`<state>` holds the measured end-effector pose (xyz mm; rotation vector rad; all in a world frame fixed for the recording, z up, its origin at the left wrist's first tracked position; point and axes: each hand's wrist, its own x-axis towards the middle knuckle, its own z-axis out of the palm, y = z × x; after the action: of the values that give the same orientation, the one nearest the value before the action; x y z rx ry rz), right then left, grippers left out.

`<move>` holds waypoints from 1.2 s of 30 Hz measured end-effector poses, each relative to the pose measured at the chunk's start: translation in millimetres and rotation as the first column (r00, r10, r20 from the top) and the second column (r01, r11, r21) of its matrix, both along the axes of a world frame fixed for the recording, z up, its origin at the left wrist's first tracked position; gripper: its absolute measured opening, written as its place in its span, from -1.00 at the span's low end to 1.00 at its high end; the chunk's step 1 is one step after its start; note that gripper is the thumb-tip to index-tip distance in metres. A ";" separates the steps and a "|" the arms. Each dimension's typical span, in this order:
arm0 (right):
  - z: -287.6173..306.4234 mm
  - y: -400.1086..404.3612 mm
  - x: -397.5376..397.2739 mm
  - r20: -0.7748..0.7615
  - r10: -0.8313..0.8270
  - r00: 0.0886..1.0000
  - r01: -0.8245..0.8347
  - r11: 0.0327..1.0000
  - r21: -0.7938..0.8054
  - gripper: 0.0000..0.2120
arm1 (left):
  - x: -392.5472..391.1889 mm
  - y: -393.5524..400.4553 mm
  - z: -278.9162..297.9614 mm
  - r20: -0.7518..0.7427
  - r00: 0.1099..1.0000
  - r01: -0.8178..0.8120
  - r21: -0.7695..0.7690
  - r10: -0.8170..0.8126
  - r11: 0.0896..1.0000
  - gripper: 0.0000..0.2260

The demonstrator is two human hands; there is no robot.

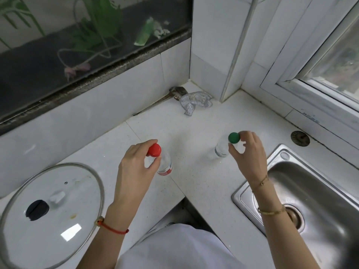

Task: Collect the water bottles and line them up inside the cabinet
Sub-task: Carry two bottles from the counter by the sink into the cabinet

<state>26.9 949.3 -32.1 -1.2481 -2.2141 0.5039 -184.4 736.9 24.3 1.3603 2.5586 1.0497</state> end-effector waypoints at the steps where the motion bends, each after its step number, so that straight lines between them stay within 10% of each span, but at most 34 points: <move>1: 1.2 -8.1 3.9 -0.019 0.009 1.000 -0.009 1.000 -0.005 -0.75 | 1.6 -4.9 0.6 0.000 1.000 -0.008 -0.002 0.008 1.000 -0.61; 21: 25.3 -170.1 17.9 0.019 0.457 0.889 -0.450 0.883 -0.135 -0.70 | 88.3 -182.6 0.5 0.055 0.909 -0.408 -0.075 0.413 0.910 -0.64; 36: 24.6 -347.4 -48.9 -0.050 0.807 0.589 -0.802 0.575 -0.161 -0.68 | 136.3 -403.0 -5.7 0.079 0.666 -0.745 0.019 0.741 0.667 -0.61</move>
<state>-22.0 601.9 -7.5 -0.1886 -2.7348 1.0343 -48.1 333.9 18.6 0.1823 3.1051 1.1976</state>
